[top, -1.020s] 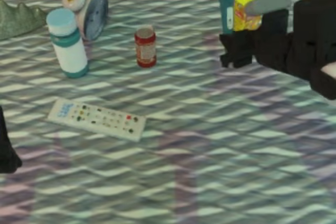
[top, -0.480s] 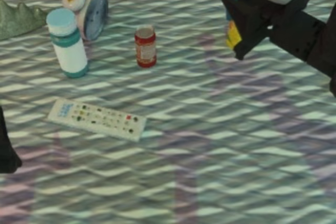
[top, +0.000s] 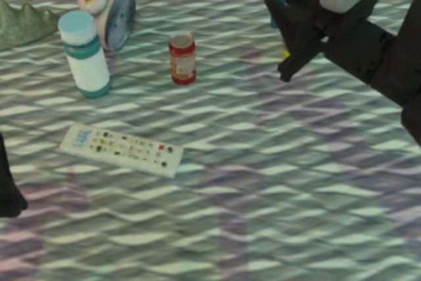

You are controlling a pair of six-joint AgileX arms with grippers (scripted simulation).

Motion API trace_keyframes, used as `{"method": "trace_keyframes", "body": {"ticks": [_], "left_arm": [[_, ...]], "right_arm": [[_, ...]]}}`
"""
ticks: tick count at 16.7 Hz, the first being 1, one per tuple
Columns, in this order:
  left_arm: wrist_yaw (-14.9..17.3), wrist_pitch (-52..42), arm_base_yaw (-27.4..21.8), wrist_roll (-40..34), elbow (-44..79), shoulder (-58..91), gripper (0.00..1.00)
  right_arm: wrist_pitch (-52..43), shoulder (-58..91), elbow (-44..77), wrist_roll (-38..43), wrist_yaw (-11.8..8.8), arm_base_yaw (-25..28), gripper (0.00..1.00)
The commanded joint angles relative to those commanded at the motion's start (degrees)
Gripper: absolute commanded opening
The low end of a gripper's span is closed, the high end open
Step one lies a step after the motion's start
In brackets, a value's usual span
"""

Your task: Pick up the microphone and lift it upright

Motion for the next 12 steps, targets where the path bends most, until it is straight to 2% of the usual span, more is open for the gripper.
{"method": "trace_keyframes", "body": {"ticks": [4, 6, 8, 12], "left_arm": [[0.0, 0.0, 0.0, 0.0, 0.0, 0.0, 1.00], [0.0, 0.0, 0.0, 0.0, 0.0, 0.0, 1.00], [0.0, 0.0, 0.0, 0.0, 0.0, 0.0, 1.00], [0.0, 0.0, 0.0, 0.0, 0.0, 0.0, 1.00]], "right_arm": [[5.8, -1.5, -2.9, 0.0, 7.7, 7.8, 0.00], [8.2, -2.3, -4.2, 0.0, 10.9, 11.1, 0.00], [9.2, -2.7, -4.7, 0.0, 12.2, 12.4, 0.00], [9.1, -2.5, -4.5, 0.1, 12.0, 12.2, 0.00]]}}
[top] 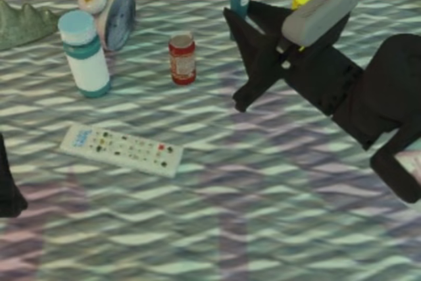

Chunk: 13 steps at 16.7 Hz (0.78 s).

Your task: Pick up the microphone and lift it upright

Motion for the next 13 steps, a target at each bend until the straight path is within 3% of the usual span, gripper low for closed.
{"method": "trace_keyframes", "body": {"ticks": [7, 10, 13], "left_arm": [[0.7, 0.3, -0.3, 0.1, 0.5, 0.7, 1.00], [5.0, 2.4, -2.1, 0.9, 4.4, 6.3, 1.00], [12.0, 6.2, -4.8, 2.0, 11.0, 17.2, 1.00]], "right_arm": [[0.1, -0.2, -0.2, -0.1, 0.2, 0.2, 0.00], [0.1, -0.2, -0.2, -0.1, 0.2, 0.2, 0.00], [0.1, -0.2, -0.2, -0.1, 0.2, 0.2, 0.00]]}}
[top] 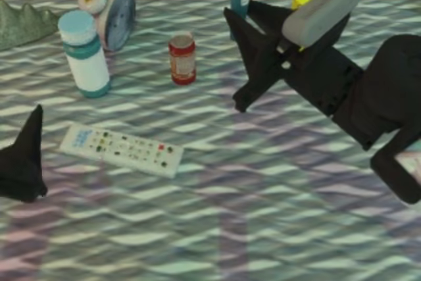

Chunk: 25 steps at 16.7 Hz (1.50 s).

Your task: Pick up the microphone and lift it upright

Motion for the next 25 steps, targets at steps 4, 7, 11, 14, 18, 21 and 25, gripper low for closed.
{"method": "trace_keyframes", "body": {"ticks": [4, 7, 11, 14, 18, 21, 25], "left_arm": [[11.1, 6.8, -4.3, 1.4, 11.3, 18.9, 1.00], [19.2, 12.0, -7.4, 2.6, 19.8, 33.0, 1.00], [28.0, 17.1, -10.8, 3.9, 28.5, 47.4, 1.00], [31.8, 19.0, -12.3, 4.4, 31.9, 53.3, 1.00], [32.6, 19.3, -12.6, 4.4, 32.5, 54.5, 1.00], [32.4, 19.2, -12.5, 4.4, 32.4, 54.4, 1.00], [28.9, 20.8, -16.4, 4.2, 37.3, 60.5, 1.00]], "right_arm": [[0.0, 0.0, 0.0, 0.0, 0.0, 0.0, 0.00], [0.0, 0.0, 0.0, 0.0, 0.0, 0.0, 0.00], [0.0, 0.0, 0.0, 0.0, 0.0, 0.0, 0.00], [0.0, 0.0, 0.0, 0.0, 0.0, 0.0, 0.00], [0.0, 0.0, 0.0, 0.0, 0.0, 0.0, 0.00], [0.0, 0.0, 0.0, 0.0, 0.0, 0.0, 0.00], [0.0, 0.0, 0.0, 0.0, 0.0, 0.0, 0.00]]}}
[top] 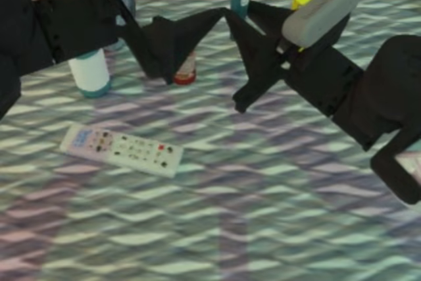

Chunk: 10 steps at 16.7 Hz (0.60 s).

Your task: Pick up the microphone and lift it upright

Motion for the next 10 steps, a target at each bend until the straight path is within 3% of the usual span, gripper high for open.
{"method": "trace_keyframes", "body": {"ticks": [6, 10], "left_arm": [[-7.7, 2.7, -7.9, -0.4, 9.3, 11.7, 1.00], [-8.2, 2.9, -8.4, -0.4, 9.8, 12.4, 1.00]], "right_arm": [[0.0, 0.0, 0.0, 0.0, 0.0, 0.0, 0.00], [0.0, 0.0, 0.0, 0.0, 0.0, 0.0, 0.00]]}}
